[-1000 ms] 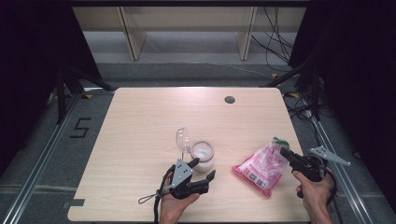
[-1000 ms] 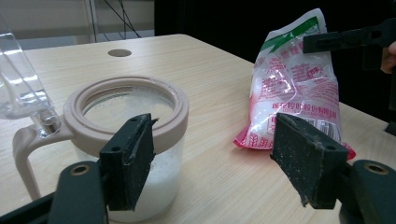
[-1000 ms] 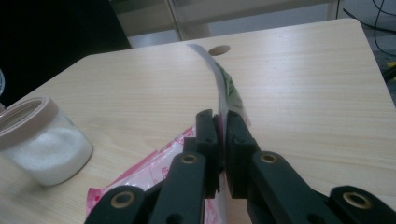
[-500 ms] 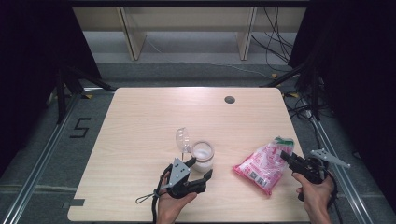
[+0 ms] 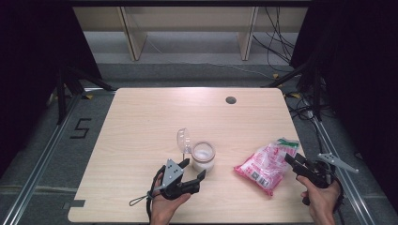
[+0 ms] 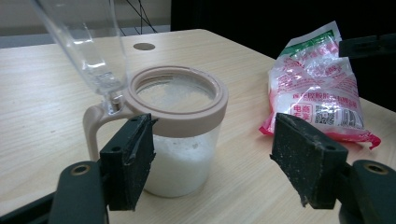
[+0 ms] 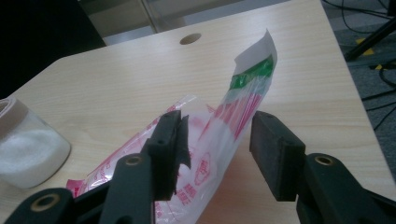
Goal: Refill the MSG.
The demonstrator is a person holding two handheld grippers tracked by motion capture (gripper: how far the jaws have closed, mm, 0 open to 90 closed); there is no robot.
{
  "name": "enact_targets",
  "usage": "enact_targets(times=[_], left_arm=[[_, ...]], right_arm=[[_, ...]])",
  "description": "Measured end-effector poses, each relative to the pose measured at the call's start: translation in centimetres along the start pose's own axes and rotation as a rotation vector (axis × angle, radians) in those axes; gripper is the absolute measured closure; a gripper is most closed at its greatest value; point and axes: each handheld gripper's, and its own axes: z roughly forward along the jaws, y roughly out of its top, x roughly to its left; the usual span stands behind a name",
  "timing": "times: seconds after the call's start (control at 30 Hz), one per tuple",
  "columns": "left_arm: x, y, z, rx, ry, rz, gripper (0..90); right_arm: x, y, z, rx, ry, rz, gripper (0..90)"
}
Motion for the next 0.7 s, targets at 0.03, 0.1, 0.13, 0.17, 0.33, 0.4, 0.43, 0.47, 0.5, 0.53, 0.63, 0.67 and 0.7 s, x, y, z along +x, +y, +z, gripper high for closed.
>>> enact_targets(times=[0.03, 0.1, 0.13, 0.17, 0.33, 0.4, 0.43, 0.47, 0.5, 0.53, 0.63, 0.67, 0.7], left_arm=[[0.1, 0.0, 0.0, -0.003, -0.002, 0.003, 29.5], [0.2, 0.0, -0.1, 0.003, 0.000, 0.003, 29.8], [0.2, 0.0, -0.1, 0.006, -0.002, 0.010, 29.9], [0.2, -0.1, -0.1, 0.009, -0.003, 0.013, 29.9], [0.6, -0.3, -0.1, 0.015, 0.002, 0.009, 30.4], [0.8, -0.4, -0.2, 0.021, 0.015, 0.004, 30.8], [0.9, -0.5, -0.2, 0.014, 0.015, 0.002, 30.8], [1.1, -0.5, -0.2, 0.010, 0.010, 0.002, 30.9], [1.1, -0.5, -0.4, 0.017, 0.023, 0.001, 31.7], [1.3, -0.5, -0.4, 0.001, 0.020, -0.004, 32.4], [1.8, -0.4, -0.8, 0.009, 0.033, -0.020, 33.8], [2.0, -0.5, -0.8, 0.007, 0.034, -0.019, 33.8], [2.1, -0.4, -0.9, 0.013, 0.048, -0.020, 34.0]], right_arm=[[0.1, 0.0, -0.2, 0.016, 0.007, 0.013, 51.8], [-0.1, -0.1, -0.2, -0.005, 0.011, 0.015, 50.4], [-0.1, -0.2, -0.4, -0.001, 0.000, 0.031, 50.3], [-0.2, -0.2, -0.5, 0.001, -0.008, 0.007, 50.2], [0.1, -0.2, -1.2, 0.016, -0.014, -0.009, 48.4], [0.3, -0.3, -1.3, 0.000, -0.022, -0.024, 48.3], [0.4, -0.3, -1.5, 0.015, -0.031, -0.029, 48.3], [0.5, -0.3, -1.4, -0.012, -0.016, -0.034, 48.2], [0.6, -0.4, -1.5, -0.005, -0.011, -0.039, 47.8], [0.9, -0.4, -1.6, 0.003, 0.002, -0.019, 47.5], [1.4, -0.5, -1.7, -0.003, 0.000, -0.039, 45.8], [1.4, -0.6, -1.6, -0.016, 0.011, -0.061, 45.1], [1.7, -0.6, -1.8, 0.011, 0.015, -0.059, 44.7]])
